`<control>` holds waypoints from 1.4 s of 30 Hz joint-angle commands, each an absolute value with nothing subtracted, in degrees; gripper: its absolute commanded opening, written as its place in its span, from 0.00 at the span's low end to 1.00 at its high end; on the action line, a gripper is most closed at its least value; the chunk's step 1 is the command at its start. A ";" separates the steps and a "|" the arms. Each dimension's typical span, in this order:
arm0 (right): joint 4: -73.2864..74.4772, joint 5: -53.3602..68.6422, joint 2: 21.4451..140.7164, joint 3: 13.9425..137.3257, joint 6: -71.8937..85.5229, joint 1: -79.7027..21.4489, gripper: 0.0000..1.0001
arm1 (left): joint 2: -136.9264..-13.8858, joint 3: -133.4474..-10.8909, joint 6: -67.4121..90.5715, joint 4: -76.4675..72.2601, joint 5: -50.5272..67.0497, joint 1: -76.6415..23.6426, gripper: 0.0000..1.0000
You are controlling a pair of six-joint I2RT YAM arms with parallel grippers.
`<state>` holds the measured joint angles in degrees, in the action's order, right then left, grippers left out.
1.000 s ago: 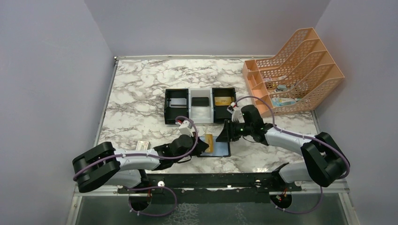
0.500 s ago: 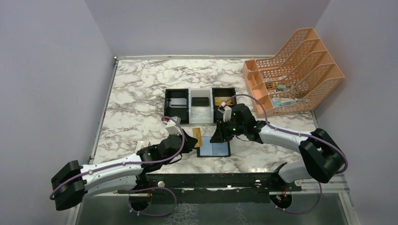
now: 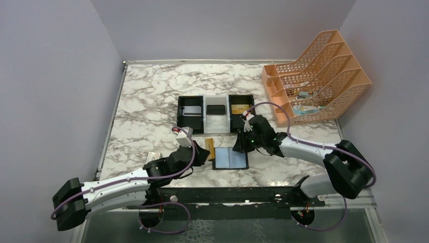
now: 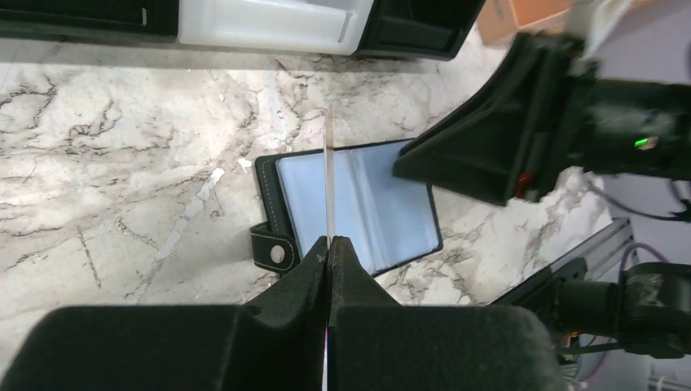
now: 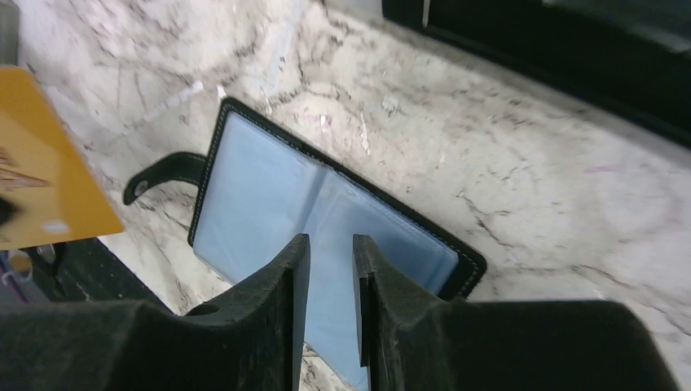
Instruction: Take the credit cards out of the card holder
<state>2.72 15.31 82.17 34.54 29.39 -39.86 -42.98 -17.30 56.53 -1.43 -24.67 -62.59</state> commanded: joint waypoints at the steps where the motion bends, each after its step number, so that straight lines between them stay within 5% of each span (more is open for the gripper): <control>1: 4.51 4.95 73.55 33.91 28.41 -40.03 0.29 | -46.31 -18.35 52.69 -3.06 -20.18 -62.02 0.00; 6: 3.72 0.50 63.37 30.16 31.10 -40.08 0.39 | -50.45 -20.34 50.46 -6.81 -13.81 -61.29 0.00; 12: 3.12 -7.51 50.77 24.10 34.38 -39.23 0.68 | -51.18 -16.24 50.32 -18.98 -4.15 -58.37 0.00; 14: 3.35 -4.97 47.71 23.31 34.45 -37.16 0.70 | -51.52 -15.47 51.29 -20.42 -0.94 -56.74 0.00; 19: -0.98 11.62 46.39 22.74 34.83 -31.68 0.71 | -49.49 -12.19 54.30 -27.56 3.86 -54.00 0.00; 24: -24.31 33.51 46.87 16.13 40.25 -31.11 0.71 | -46.83 -9.63 58.07 -33.22 8.22 -52.25 0.00; 42: -43.92 45.31 52.43 11.36 52.14 -31.20 0.62 | -46.93 -6.56 64.05 -48.73 12.56 -52.33 0.00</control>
